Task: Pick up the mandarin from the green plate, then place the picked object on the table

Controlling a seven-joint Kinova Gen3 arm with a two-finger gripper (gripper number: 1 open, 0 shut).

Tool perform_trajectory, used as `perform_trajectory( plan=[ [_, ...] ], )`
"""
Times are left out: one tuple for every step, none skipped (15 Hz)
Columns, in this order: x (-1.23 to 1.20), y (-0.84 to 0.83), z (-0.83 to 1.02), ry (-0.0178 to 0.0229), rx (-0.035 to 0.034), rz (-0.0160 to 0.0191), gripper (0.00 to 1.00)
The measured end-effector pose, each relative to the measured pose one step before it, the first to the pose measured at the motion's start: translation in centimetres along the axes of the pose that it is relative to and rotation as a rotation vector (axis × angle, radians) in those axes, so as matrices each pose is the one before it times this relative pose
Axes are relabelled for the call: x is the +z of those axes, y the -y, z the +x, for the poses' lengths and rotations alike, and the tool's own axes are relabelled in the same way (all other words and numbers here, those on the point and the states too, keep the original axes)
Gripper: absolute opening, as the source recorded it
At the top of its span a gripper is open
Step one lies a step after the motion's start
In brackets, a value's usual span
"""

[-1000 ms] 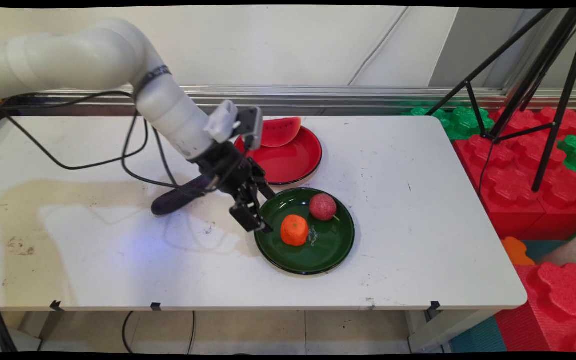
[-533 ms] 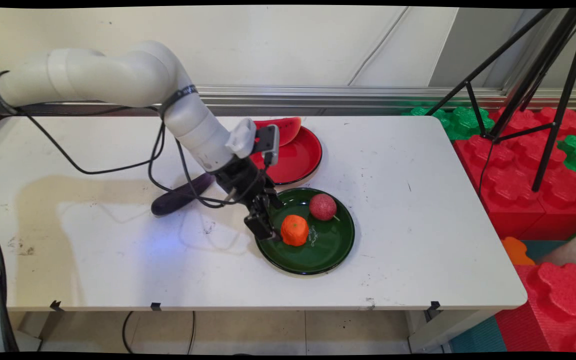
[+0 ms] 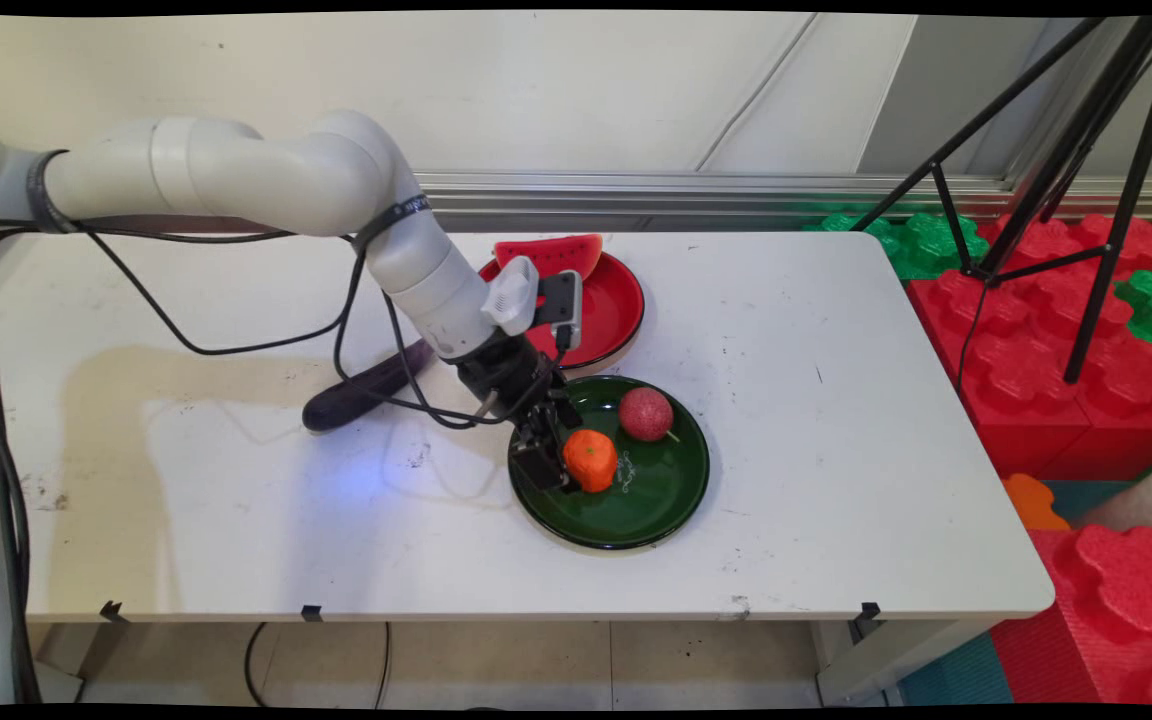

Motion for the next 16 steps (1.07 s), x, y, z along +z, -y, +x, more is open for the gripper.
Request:
perform_trajectory(
  plan=[
    [0.187, 0.061, 0.068, 0.00044, 0.00061, 0.00078, 1.00],
    [0.265, 0.080, 0.096, 0.00047, 0.00080, 0.00084, 1.00],
    [0.163, 0.050, 0.077, -0.00014, 0.00075, 0.00052, 1.00],
    [0.230, 0.067, 0.091, 0.00024, 0.00079, 0.00066, 1.00],
    [0.134, 0.043, 0.057, -0.00028, 0.00050, 0.00070, 1.00],
    [0.192, 0.056, 0.090, -0.00035, 0.00101, 0.00051, 1.00],
    [0.116, 0.033, 0.064, -0.00045, 0.00090, 0.00028, 1.00],
    [0.157, 0.043, 0.091, -0.00091, 0.00122, 0.00026, 1.00],
    [0.096, 0.027, 0.060, -0.00048, 0.00111, 0.00040, 1.00],
    [0.121, 0.035, 0.076, -0.00077, 0.00111, 0.00040, 1.00],
    [0.111, 0.026, 0.079, -0.00145, 0.00121, 0.00052, 0.00],
    [0.105, 0.019, 0.071, -0.00056, 0.00055, -0.00019, 0.00],
    [0.057, 0.008, 0.058, -0.00093, 0.00015, 0.00032, 0.00],
    [0.029, -0.002, 0.013, 0.00006, -0.00016, 0.00021, 0.00],
    [0.046, -0.002, 0.028, -0.00012, -0.00014, -0.00015, 0.00],
    [0.008, -0.011, -0.004, 0.00007, -0.00030, 0.00009, 0.00]
  ],
)
